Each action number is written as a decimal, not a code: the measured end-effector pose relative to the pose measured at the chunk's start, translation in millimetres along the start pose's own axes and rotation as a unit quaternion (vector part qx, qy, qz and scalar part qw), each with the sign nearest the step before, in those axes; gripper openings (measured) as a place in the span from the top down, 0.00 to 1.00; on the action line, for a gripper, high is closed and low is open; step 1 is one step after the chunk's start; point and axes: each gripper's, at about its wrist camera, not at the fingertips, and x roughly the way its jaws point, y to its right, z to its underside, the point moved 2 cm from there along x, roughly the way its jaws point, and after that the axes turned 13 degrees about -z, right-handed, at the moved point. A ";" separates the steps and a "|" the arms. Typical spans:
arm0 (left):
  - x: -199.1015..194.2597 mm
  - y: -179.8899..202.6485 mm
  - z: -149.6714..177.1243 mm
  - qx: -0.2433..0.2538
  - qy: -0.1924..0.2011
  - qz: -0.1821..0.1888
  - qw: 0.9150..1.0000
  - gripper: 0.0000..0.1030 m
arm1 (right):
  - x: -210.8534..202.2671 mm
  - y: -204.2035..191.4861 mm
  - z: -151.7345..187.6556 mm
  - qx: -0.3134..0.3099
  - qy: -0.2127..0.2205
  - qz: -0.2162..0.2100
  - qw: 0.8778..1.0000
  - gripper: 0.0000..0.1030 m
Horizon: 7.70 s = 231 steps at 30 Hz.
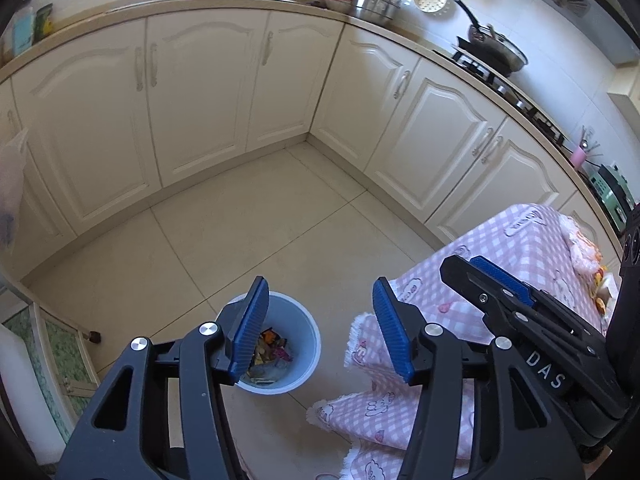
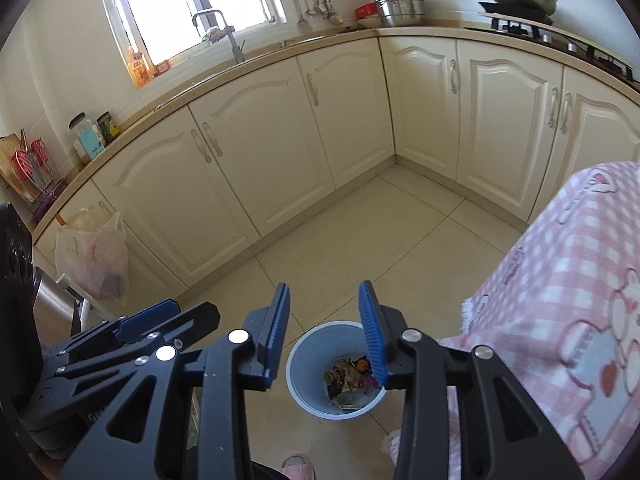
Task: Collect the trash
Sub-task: 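Move both open tools back over the table, then grasp the clear plastic bag with the right tool while the left tool grasps the orange-printed bread bag, then carry both bags over the blue bin and open both tools to drop them, then move both open tools back over the table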
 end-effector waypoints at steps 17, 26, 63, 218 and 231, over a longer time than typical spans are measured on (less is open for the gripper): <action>-84.2 175.9 30.0 0.140 0.053 0.111 0.983 0.42 | -211.2 113.5 31.3 0.055 0.134 0.140 0.980 0.53; -119.1 274.7 55.2 0.207 0.072 0.158 0.963 0.29 | -328.4 197.0 81.6 0.124 0.199 0.249 0.940 0.36; -40.3 364.9 13.9 0.186 0.043 0.171 0.967 0.29 | -333.9 257.5 12.2 0.110 0.267 0.246 0.925 0.93; -123.0 178.0 20.1 0.120 0.106 0.090 0.983 0.37 | -245.1 90.8 22.6 0.041 0.224 0.145 0.963 0.57; -132.5 335.5 79.6 0.249 0.079 0.145 0.954 0.29 | -356.3 223.1 101.0 0.168 0.271 0.222 0.921 0.55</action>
